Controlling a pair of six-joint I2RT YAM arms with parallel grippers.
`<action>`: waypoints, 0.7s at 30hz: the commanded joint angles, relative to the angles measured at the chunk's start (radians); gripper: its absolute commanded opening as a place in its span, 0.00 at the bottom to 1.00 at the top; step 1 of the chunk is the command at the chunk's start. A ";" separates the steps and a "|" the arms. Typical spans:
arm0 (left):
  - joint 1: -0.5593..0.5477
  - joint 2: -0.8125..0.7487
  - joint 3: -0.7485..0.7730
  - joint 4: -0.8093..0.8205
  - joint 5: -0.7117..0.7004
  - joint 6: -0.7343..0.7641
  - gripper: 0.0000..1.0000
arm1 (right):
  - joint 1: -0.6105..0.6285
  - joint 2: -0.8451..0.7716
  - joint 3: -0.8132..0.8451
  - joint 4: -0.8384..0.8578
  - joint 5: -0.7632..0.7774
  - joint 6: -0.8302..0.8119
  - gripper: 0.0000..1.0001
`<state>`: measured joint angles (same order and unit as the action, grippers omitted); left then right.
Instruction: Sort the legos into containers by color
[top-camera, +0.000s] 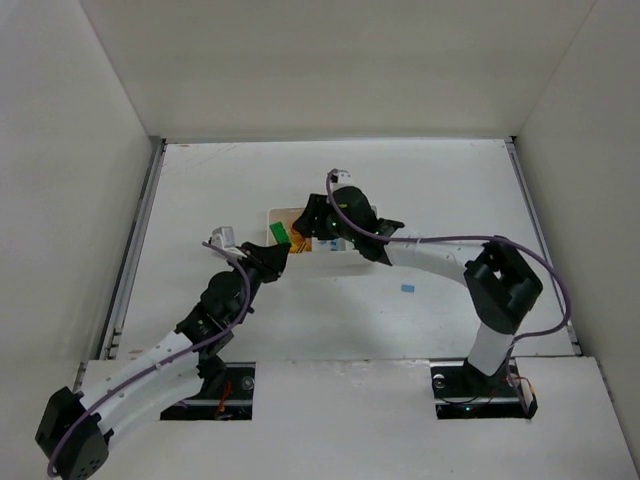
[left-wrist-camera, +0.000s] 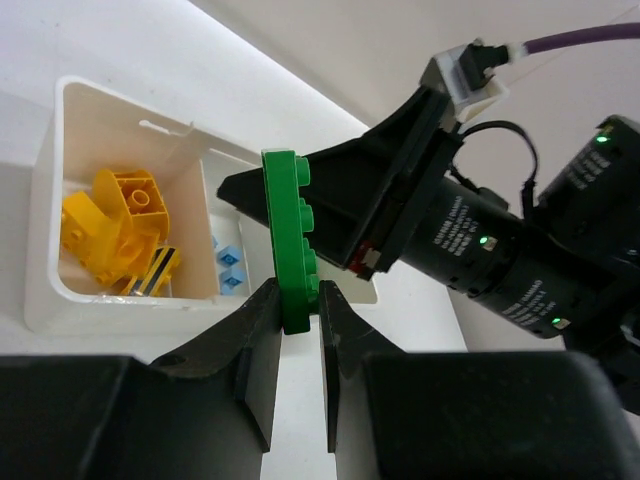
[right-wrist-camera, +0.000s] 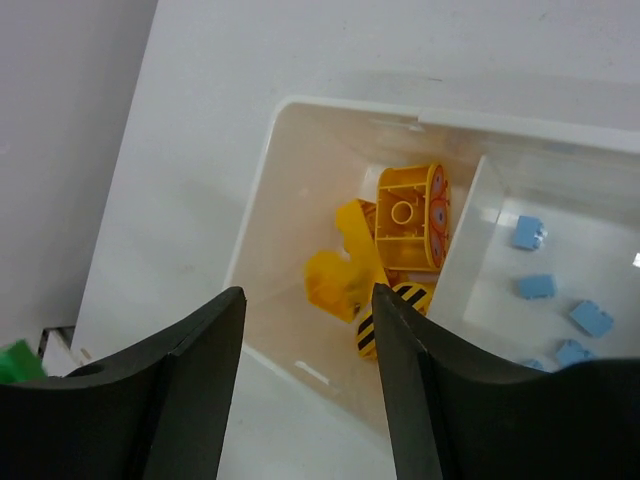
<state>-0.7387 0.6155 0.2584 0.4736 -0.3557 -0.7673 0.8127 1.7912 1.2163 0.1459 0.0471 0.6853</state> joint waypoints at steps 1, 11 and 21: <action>-0.011 0.036 0.056 0.040 0.017 0.000 0.09 | -0.033 -0.100 -0.035 0.056 -0.004 0.002 0.59; -0.055 0.430 0.267 0.085 0.156 0.017 0.10 | -0.165 -0.504 -0.435 0.165 0.126 0.010 0.26; -0.095 0.864 0.580 0.048 0.176 0.051 0.11 | -0.266 -0.814 -0.692 0.115 0.184 -0.009 0.35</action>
<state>-0.8288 1.4384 0.7528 0.5034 -0.1925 -0.7479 0.5610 1.0222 0.5529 0.2432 0.1974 0.6849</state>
